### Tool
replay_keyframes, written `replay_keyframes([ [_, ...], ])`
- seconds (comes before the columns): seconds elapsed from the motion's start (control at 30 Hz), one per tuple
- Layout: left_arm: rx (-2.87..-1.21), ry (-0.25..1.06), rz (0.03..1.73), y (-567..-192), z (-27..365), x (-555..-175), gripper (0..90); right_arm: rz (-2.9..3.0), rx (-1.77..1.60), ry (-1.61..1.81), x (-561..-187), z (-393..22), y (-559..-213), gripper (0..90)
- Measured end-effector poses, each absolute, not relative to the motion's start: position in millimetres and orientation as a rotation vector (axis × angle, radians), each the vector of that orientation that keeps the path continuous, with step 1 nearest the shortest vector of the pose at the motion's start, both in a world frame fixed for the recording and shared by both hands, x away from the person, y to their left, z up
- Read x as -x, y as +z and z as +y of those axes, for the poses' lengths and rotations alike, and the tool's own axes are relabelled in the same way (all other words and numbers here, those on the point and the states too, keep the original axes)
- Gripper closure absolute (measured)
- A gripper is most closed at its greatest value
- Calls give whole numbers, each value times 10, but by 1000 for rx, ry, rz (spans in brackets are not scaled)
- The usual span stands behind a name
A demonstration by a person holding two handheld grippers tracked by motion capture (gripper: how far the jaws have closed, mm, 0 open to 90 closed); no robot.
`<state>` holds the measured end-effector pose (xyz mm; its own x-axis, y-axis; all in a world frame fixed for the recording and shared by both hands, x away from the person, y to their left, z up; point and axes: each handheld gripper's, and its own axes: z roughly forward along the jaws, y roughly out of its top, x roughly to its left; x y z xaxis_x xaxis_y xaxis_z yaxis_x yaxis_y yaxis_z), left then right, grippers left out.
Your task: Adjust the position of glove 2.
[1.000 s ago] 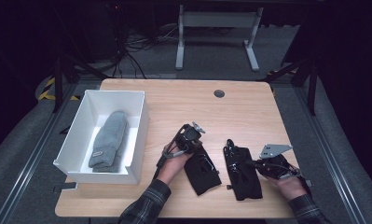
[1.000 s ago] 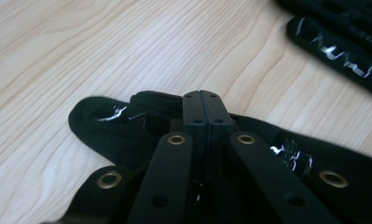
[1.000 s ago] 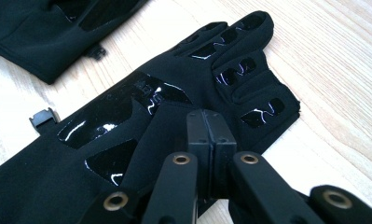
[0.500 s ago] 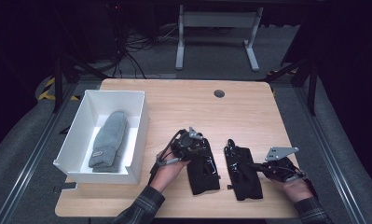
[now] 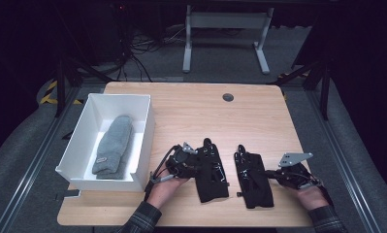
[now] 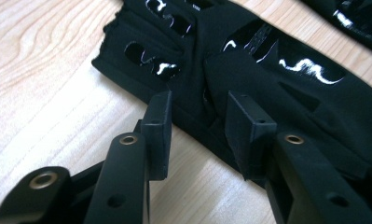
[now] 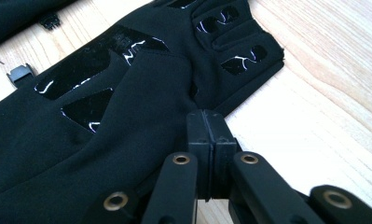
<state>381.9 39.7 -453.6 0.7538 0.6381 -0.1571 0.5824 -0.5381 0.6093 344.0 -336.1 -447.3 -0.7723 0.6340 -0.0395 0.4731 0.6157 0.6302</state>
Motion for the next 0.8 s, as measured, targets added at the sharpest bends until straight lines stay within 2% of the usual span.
replay_keyframes([
  [0.07,-2293,111,920,-4552,385,-3818,636,2590,-906,899,-3441,-3361,-4477,900],
  [0.3,-2306,124,917,-4538,370,-3821,843,2616,-883,928,-3443,-3301,-4487,900],
  [0.43,-2279,123,949,-4521,407,-3844,879,2623,-859,943,-3440,-3240,-4489,900],
  [0.8,-2140,126,1027,-4440,537,-3979,892,2640,-829,978,-3444,-3117,-4490,900],
])
